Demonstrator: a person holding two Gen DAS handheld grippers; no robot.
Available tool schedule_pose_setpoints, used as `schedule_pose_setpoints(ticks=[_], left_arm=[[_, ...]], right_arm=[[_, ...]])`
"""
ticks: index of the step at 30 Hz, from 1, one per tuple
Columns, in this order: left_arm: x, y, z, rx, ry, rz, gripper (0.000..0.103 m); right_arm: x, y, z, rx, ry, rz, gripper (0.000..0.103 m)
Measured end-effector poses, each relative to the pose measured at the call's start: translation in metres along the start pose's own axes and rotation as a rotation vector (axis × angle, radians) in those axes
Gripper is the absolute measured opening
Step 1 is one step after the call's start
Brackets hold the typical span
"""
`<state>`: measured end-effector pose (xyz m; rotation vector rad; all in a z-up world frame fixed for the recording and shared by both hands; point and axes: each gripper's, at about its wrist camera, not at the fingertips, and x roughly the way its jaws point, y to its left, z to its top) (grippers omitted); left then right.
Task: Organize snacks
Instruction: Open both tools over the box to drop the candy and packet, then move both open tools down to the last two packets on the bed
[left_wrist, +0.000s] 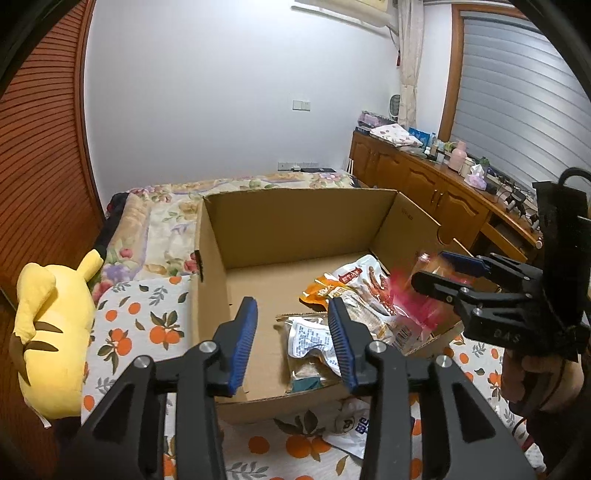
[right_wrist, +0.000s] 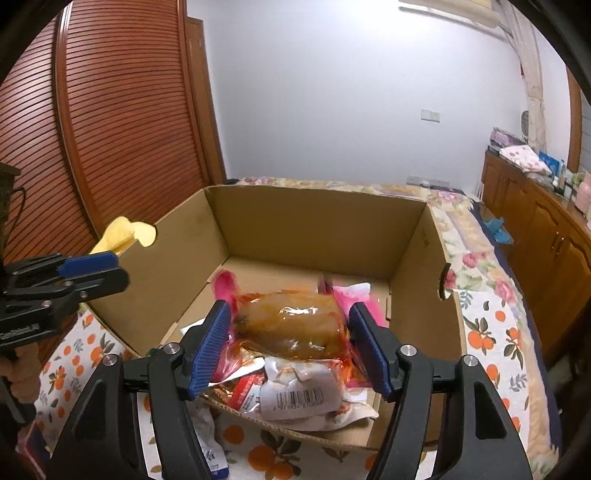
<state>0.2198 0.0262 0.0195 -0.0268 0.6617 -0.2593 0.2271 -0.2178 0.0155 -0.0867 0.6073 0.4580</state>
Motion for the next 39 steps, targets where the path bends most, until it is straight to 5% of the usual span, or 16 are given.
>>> schedule_pose_setpoints(ticks=[8,13,34,37,39], left_arm=[[-0.014,-0.001,-0.004,0.007,-0.022,-0.013,0.039],[-0.027,-0.011,-0.010,0.043,-0.043,-0.024,0.048],[-0.058,-0.043,-0.064,0.077,-0.026,-0.055,0.054],[-0.058,-0.047,-0.069,0.087,-0.027,-0.050,0.057],[-0.057,-0.048,-0.073,0.085,-0.027,-0.058,0.068]], right_arm=[[-0.002,0.004,0.000,-0.013,-0.006,0.003,0.066],[-0.028,0.005,-0.008,-0.017,-0.028,0.022,0.066],[-0.119,-0.019,-0.083,-0.012,-0.033,0.026,0.066],[-0.122,-0.024,-0.099,-0.012,-0.012,0.018,0.066],[-0.124,-0.027,-0.110,-0.009,0.003,0.013,0.066]])
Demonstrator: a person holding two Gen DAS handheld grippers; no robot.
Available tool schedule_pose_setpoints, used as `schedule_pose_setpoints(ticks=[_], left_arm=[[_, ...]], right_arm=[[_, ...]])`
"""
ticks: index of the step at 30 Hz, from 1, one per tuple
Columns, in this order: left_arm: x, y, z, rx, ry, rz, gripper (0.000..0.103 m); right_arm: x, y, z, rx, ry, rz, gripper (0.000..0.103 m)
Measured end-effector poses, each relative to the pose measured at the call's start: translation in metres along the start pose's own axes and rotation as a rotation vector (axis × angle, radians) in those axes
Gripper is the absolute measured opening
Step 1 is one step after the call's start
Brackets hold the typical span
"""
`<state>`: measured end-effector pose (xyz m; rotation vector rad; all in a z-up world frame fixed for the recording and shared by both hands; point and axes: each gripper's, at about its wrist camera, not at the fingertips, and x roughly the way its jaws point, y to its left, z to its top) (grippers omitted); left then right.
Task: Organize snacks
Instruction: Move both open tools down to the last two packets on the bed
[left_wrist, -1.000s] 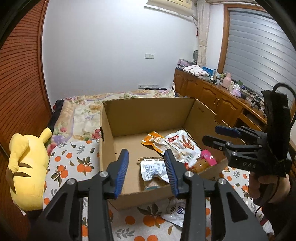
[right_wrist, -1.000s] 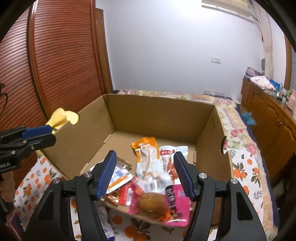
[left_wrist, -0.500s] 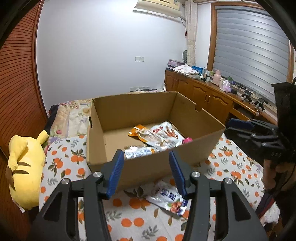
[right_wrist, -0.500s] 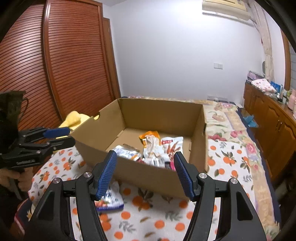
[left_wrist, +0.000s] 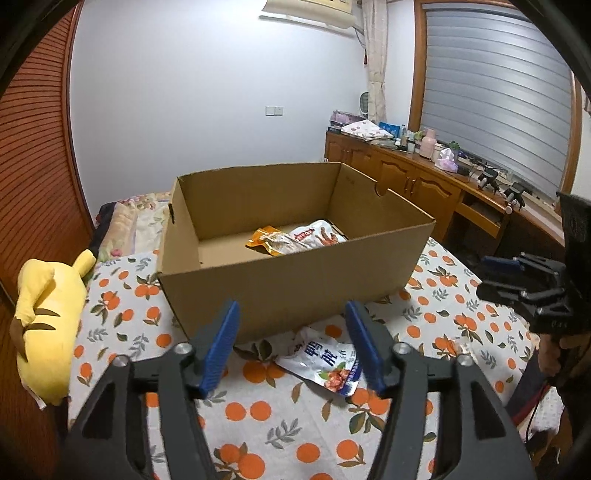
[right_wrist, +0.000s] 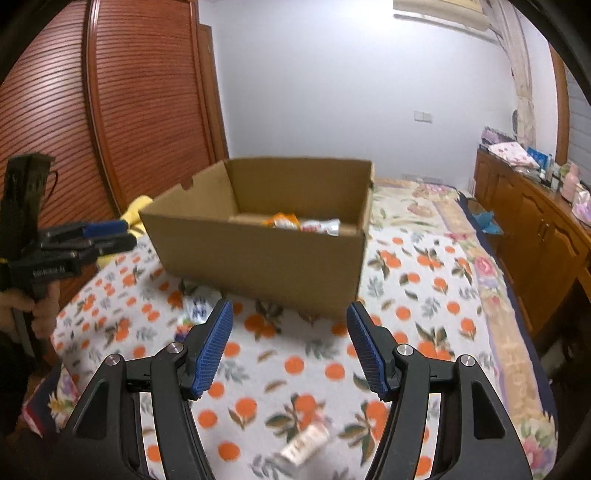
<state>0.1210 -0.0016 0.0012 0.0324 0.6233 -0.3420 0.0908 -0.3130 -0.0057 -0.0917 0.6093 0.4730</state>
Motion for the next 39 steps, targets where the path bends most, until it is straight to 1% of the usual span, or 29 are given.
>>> schedule_pose_setpoints(ticks=[2,5,10,13,20,23,25,28,30,31,32,39], left_arm=[[0.005,-0.001,-0.005,-0.004,0.001,-0.008,0.070],[0.018,-0.001,-0.013,-0.010,0.042,-0.019,0.070],[0.033,-0.003,-0.028,-0.027,0.084,-0.027,0.070],[0.040,-0.005,-0.037,-0.030,0.105,-0.034,0.070],[0.056,-0.011,-0.051,-0.046,0.157,-0.041,0.070],[0.061,-0.012,-0.054,-0.048,0.173,-0.043,0.070],[0.065,-0.013,-0.054,-0.050,0.184,-0.048,0.070],[0.071,-0.015,-0.054,-0.053,0.196,-0.049,0.070],[0.076,-0.015,-0.053,-0.063,0.208,-0.055,0.070],[0.078,-0.015,-0.053,-0.066,0.213,-0.058,0.070],[0.081,-0.015,-0.053,-0.069,0.219,-0.057,0.070],[0.099,-0.014,-0.052,-0.114,0.255,-0.065,0.070]], right_arm=[[0.001,-0.002,-0.011,0.003,0.019,-0.005,0.066],[0.005,-0.004,-0.028,-0.001,0.056,-0.015,0.066],[0.011,-0.006,-0.052,0.008,0.109,-0.017,0.066],[0.015,-0.009,-0.065,0.017,0.136,-0.011,0.064],[0.022,-0.014,-0.083,0.049,0.182,0.007,0.059],[0.026,-0.015,-0.087,0.067,0.206,0.039,0.059],[0.029,-0.015,-0.088,0.068,0.211,0.029,0.059],[0.031,-0.016,-0.087,0.084,0.207,0.036,0.056],[0.033,-0.014,-0.087,0.074,0.203,0.032,0.051],[0.033,-0.013,-0.087,0.067,0.203,0.028,0.043],[0.034,-0.012,-0.087,0.060,0.200,0.022,0.038],[0.034,-0.003,-0.094,0.016,0.167,-0.046,0.036]])
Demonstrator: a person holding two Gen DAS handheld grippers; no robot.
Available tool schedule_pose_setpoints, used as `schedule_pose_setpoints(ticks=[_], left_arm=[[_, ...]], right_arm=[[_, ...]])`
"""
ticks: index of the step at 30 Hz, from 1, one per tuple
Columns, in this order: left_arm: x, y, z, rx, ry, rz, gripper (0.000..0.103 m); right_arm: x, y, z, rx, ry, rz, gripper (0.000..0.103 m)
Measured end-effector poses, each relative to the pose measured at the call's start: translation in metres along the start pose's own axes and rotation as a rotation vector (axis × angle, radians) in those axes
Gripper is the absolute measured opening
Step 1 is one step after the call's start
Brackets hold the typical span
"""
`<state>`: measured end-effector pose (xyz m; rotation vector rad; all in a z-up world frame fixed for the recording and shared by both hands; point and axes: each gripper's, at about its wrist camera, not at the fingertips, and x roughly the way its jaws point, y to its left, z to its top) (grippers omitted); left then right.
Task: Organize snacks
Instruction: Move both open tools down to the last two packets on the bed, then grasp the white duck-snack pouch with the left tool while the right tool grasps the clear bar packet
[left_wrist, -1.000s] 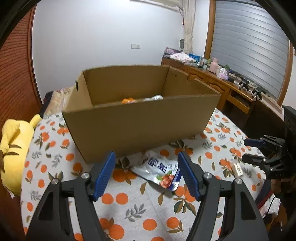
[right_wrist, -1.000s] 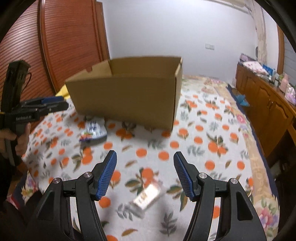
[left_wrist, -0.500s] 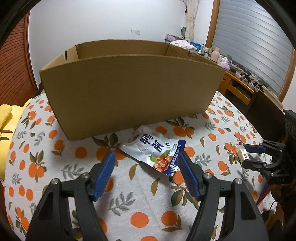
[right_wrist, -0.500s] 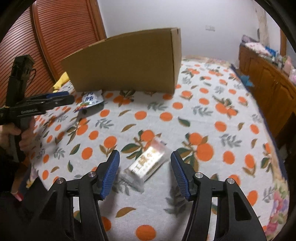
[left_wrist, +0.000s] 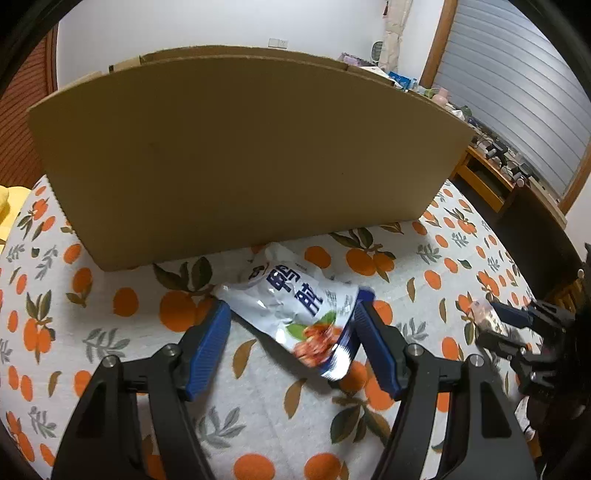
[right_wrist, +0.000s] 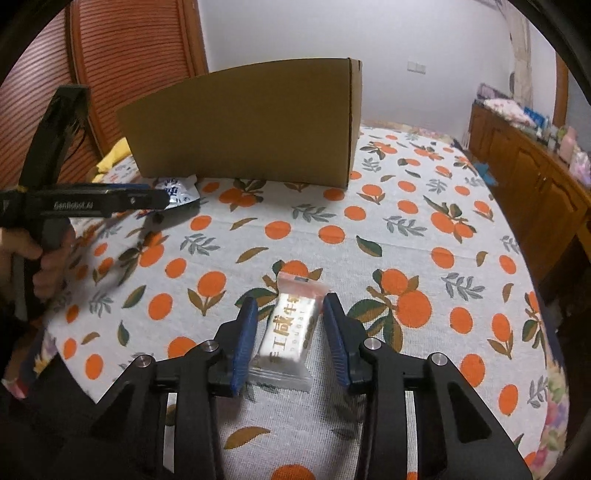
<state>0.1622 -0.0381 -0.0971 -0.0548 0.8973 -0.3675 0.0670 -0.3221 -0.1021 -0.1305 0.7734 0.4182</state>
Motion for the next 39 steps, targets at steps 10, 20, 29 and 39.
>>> schedule_pose_setpoints(ticks=[10,20,29,39], left_arm=[[0.016,-0.006,0.014,0.020,0.020,0.041,0.070],[0.022,-0.020,0.012,0.117,0.033,0.120,0.063],[0.015,-0.021,0.004,0.170,0.027,0.092,0.056],[-0.013,-0.019,-0.007,0.151,0.001,0.053,0.057]], right_arm=[[0.000,0.003,-0.003,-0.025,-0.023,-0.025,0.036],[-0.001,0.004,-0.004,-0.022,-0.034,-0.032,0.036],[-0.001,0.003,-0.004,-0.021,-0.035,-0.031,0.036],[-0.002,0.003,-0.004,-0.021,-0.042,-0.040,0.023]])
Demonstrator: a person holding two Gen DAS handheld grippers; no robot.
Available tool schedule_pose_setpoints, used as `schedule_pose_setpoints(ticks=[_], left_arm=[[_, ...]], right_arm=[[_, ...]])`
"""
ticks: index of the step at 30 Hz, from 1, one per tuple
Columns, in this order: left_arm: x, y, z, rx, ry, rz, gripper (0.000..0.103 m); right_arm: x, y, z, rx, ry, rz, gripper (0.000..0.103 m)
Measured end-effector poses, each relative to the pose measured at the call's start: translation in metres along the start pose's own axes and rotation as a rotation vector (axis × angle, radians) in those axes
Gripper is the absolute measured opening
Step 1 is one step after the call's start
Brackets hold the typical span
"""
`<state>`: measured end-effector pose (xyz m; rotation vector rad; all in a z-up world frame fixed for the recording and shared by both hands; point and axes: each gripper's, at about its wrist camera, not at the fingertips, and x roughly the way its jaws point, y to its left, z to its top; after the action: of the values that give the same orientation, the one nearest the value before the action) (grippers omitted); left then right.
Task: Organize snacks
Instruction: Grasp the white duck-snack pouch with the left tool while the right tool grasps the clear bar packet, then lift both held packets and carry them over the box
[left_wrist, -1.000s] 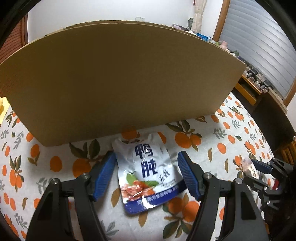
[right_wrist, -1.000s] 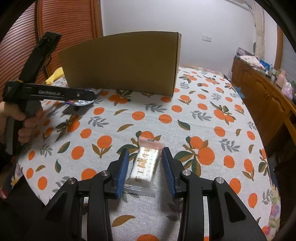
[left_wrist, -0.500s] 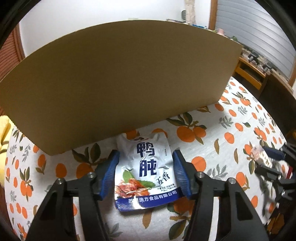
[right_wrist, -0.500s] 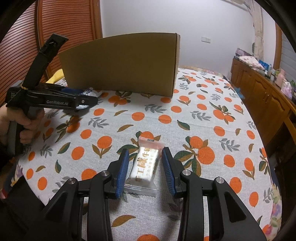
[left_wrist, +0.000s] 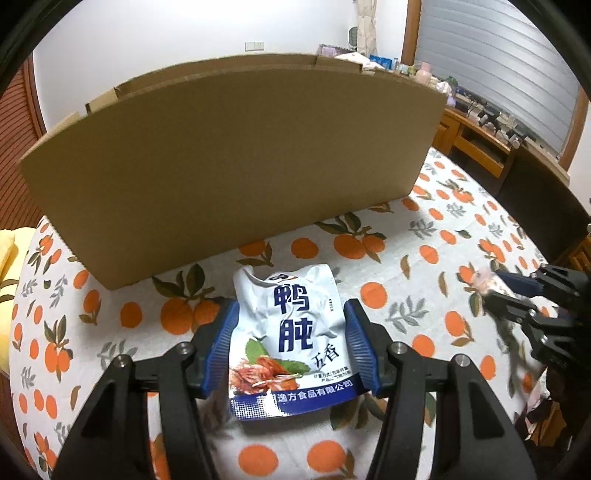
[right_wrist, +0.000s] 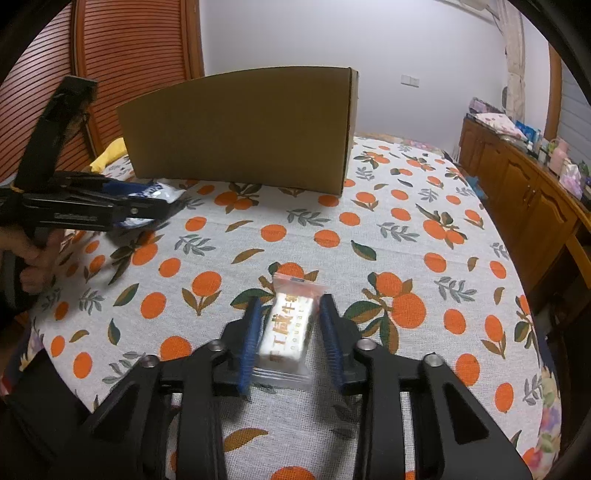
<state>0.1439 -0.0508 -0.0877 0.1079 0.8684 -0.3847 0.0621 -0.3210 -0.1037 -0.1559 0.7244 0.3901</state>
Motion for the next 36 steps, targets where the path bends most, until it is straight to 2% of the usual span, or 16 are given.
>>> schedule_pose_setpoints(ticks=[1,11,26,36], left_arm=[[-0.003,-0.001,0.000,0.000,-0.005,-0.004,0.057],[-0.036,-0.007,-0.002,-0.001,-0.066,-0.028,0.057],[-0.069,-0.007,0.015,0.008,-0.147,-0.023,0.057],[-0.088,0.000,0.034,0.012,-0.198,-0.013,0.057]], right_arm=[[0.000,0.000,0.000,0.001,-0.001,-0.001,0.020],[-0.008,-0.006,0.005,0.018,-0.022,0.007,0.019],[-0.029,0.003,0.042,-0.033,-0.104,0.028,0.019],[-0.035,0.018,0.080,-0.070,-0.163,0.055,0.019]])
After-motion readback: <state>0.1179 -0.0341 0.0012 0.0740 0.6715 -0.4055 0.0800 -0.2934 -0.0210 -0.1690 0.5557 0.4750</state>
